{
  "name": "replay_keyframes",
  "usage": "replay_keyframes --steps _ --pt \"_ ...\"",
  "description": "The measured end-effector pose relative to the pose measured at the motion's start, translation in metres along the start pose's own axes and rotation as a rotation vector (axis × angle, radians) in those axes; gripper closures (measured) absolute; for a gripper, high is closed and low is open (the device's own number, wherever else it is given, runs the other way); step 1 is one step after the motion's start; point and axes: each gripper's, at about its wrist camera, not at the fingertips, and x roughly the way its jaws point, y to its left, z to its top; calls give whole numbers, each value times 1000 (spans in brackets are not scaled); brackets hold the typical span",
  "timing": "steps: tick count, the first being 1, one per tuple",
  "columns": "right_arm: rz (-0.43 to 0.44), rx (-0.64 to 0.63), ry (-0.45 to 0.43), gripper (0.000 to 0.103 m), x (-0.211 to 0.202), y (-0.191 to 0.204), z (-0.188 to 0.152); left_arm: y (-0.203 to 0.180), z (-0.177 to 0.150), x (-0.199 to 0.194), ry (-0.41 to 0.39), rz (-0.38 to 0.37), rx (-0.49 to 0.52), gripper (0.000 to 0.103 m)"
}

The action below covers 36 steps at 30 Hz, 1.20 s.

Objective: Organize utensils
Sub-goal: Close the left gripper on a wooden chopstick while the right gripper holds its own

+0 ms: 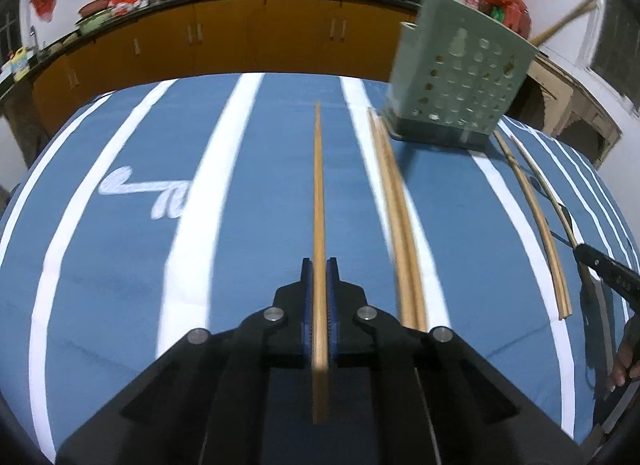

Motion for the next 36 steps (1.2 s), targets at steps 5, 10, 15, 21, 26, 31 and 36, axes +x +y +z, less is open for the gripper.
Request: replay_keyframes --steps 5,10,15,21,26,31,36 --pt "-5 -14 -15 95 -1 1 -3 16 -7 -8 0 -11 -35 95" --pt "-12 -18 -14 95 0 3 -3 16 -8 -9 0 -22 -35 91" --pt "-13 -20 -14 94 0 3 -3 11 -8 -8 1 -25 -15 84" --pt "-18 -36 -12 94 -2 4 -5 7 -10 -10 3 -11 12 83" --pt "-15 -34 -12 94 -2 4 -5 7 -13 -12 5 -6 25 85" --pt "10 -14 -6 95 -3 -1 -3 10 -13 -12 10 -8 27 95" --pt "19 -13 -81 95 -25 -3 2 11 -12 -21 0 -9 40 95"
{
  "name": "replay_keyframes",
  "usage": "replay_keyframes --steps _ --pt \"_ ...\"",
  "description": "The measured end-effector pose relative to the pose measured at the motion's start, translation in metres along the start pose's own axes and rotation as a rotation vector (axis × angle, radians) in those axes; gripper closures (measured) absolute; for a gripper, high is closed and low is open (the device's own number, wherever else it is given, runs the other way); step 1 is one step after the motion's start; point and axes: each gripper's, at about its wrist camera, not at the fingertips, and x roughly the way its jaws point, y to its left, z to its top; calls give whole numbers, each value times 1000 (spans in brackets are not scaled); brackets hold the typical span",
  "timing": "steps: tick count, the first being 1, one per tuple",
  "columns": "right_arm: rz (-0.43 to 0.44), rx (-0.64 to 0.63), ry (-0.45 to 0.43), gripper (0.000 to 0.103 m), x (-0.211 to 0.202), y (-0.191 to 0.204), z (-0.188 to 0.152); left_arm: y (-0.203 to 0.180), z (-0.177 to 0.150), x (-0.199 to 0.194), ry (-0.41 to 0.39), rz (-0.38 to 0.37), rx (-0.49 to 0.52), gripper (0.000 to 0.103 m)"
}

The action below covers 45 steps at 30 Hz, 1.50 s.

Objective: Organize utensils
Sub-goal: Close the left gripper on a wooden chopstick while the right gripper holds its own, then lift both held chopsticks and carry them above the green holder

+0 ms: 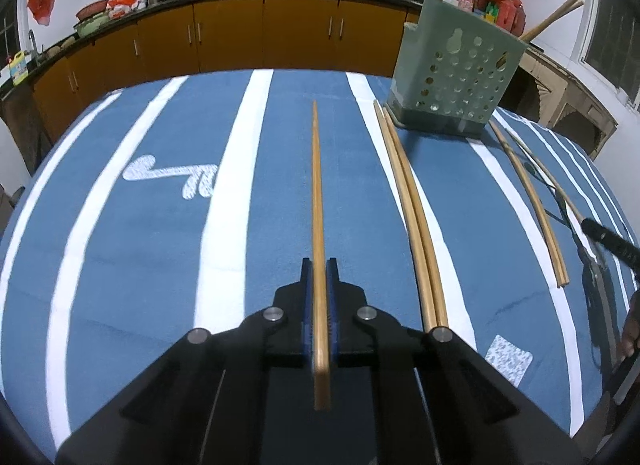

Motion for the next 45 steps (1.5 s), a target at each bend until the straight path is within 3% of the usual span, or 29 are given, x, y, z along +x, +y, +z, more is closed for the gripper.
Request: replay_keyframes --steps 13,25,37,45 --pt "21 29 -191 95 -51 -9 32 12 30 -61 -185 -28 -22 95" --pt "61 47 -304 95 -78 -9 51 15 61 -109 -345 -81 -59 95" --pt "78 49 -332 95 -82 -5 56 10 75 -121 -394 -83 -63 95" --pt "136 25 -414 95 -107 8 80 1 87 -140 -445 -114 -42 95"
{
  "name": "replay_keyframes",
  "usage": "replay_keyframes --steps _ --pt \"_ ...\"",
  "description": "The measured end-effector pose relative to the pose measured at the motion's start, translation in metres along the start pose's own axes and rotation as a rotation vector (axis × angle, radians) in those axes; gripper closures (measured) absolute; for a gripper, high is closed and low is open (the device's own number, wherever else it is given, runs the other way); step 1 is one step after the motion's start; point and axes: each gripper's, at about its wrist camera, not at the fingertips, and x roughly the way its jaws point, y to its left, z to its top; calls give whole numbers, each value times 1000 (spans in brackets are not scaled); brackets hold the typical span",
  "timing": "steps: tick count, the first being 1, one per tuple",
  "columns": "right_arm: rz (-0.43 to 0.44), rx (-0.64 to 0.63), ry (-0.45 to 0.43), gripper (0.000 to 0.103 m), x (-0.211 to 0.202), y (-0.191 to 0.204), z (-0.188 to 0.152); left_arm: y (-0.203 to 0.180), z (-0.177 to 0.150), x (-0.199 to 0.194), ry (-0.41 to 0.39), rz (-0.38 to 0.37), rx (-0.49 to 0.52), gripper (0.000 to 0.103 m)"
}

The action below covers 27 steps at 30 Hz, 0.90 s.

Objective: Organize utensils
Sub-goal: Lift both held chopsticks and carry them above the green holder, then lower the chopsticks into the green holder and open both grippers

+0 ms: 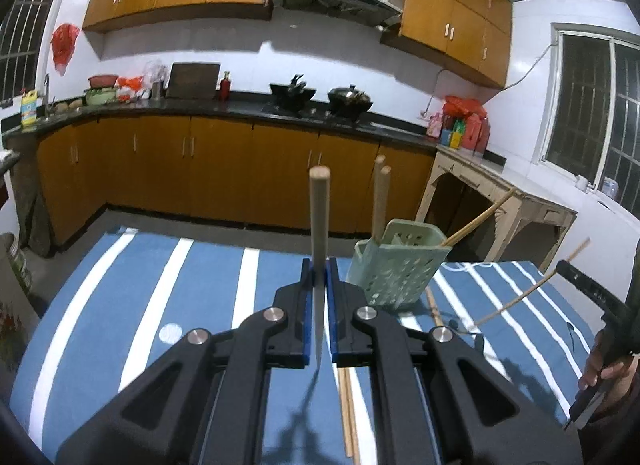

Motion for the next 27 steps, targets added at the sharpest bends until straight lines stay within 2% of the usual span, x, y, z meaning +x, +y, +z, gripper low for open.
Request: replay_keyframes --steps 6,13,20,27 --pt "81 -13 -78 95 -16 21 32 -20 25 -11 -62 -40 41 95" --pt "164 -43 -186 95 -23 52 65 -48 57 -17 -134 -95 41 95" --pt "156 -54 -278 95 -5 66 78 -67 88 -7 -252 -91 6 95" --pt "137 -40 -313 95 18 66 80 -69 102 19 -300 -73 -55 95"
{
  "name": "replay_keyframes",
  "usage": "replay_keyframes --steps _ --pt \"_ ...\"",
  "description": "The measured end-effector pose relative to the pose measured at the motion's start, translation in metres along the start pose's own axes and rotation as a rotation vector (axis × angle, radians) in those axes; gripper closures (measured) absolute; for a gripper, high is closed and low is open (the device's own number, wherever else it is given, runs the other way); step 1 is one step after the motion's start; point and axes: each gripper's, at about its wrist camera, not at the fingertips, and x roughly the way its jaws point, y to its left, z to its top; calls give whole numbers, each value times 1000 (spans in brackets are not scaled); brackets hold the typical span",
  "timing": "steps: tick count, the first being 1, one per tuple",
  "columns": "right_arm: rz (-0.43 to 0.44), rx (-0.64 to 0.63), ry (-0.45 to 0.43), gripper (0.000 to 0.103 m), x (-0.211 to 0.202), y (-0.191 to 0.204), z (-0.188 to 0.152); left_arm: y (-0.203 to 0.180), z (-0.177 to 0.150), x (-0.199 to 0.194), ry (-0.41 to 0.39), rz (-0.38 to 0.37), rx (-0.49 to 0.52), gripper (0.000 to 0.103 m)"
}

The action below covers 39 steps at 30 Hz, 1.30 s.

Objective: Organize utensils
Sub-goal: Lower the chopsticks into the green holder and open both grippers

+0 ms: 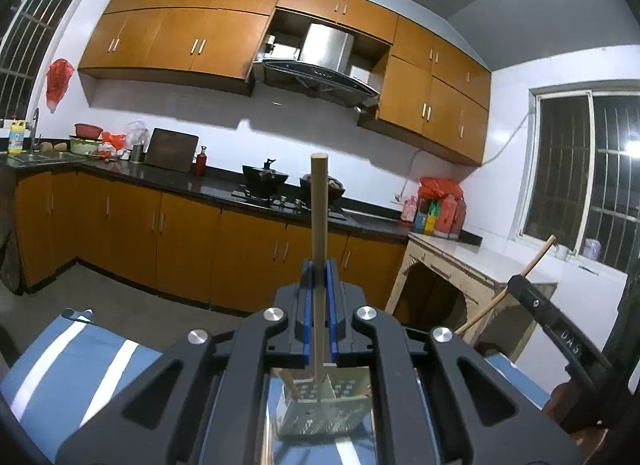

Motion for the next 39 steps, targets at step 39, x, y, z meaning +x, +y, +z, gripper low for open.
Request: replay_keyframes --steps 39 --pt "-116 16 261 71 -26 -26 -53 41 -45 -14 87 95 11 73"
